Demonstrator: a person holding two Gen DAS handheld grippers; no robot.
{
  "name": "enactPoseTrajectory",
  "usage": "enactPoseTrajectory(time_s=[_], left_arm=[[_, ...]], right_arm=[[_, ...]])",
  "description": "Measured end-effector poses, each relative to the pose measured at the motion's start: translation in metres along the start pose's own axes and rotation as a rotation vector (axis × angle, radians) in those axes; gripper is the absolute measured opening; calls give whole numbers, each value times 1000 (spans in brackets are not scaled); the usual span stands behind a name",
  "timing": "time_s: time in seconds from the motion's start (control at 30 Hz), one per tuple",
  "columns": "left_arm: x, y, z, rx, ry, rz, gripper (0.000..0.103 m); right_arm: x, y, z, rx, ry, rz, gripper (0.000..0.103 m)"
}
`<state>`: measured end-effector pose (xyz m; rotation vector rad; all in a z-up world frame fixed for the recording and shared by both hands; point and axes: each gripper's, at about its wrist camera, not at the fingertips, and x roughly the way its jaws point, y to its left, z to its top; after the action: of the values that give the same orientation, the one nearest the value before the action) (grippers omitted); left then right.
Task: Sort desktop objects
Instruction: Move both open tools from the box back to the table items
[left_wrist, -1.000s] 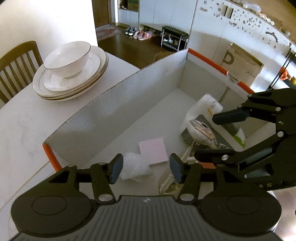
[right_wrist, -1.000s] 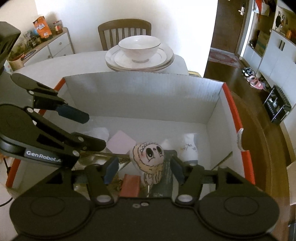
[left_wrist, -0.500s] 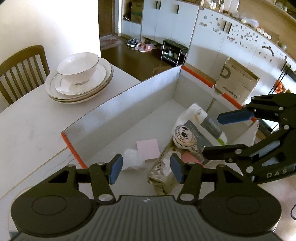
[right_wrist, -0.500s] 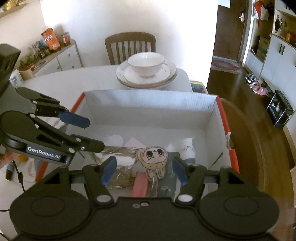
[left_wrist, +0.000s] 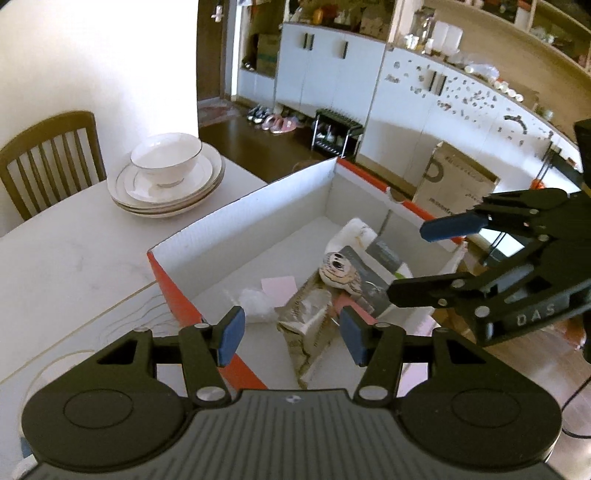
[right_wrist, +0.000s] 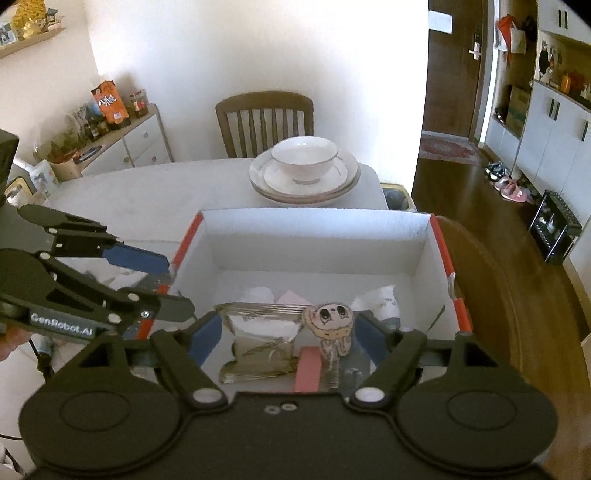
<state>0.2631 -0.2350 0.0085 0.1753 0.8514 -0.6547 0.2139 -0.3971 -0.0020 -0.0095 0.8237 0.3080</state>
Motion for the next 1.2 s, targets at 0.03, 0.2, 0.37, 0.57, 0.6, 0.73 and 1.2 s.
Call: enactPoseTrajectory(time_s=[0.03, 0.2, 0.37, 0.57, 0.6, 0.73, 1.2], left_arm=[[-5, 0, -2, 4, -6, 1, 55], [-28, 2, -18, 17, -33, 1, 55], [-49, 14, -37, -4, -49, -9, 63], [-71, 29, -57, -6, -63, 0, 65], [-75, 31, -60, -5, -65, 4, 66], [-87, 45, -71, -11, -75, 18, 73], [-115, 108, -107, -75, -74, 105, 93]], right_arm=[[-2, 3, 0, 2, -5, 1, 83], [-12, 18, -3, 26, -26, 2, 84], [-21, 40, -9, 17, -48, -10, 89], [-23, 79, -16, -22, -63, -23, 92], [-23, 85, -17, -25, -64, -21, 93], [-21, 110, -21, -28, -73, -21, 95], [-2, 178, -38, 16, -60, -20, 99]])
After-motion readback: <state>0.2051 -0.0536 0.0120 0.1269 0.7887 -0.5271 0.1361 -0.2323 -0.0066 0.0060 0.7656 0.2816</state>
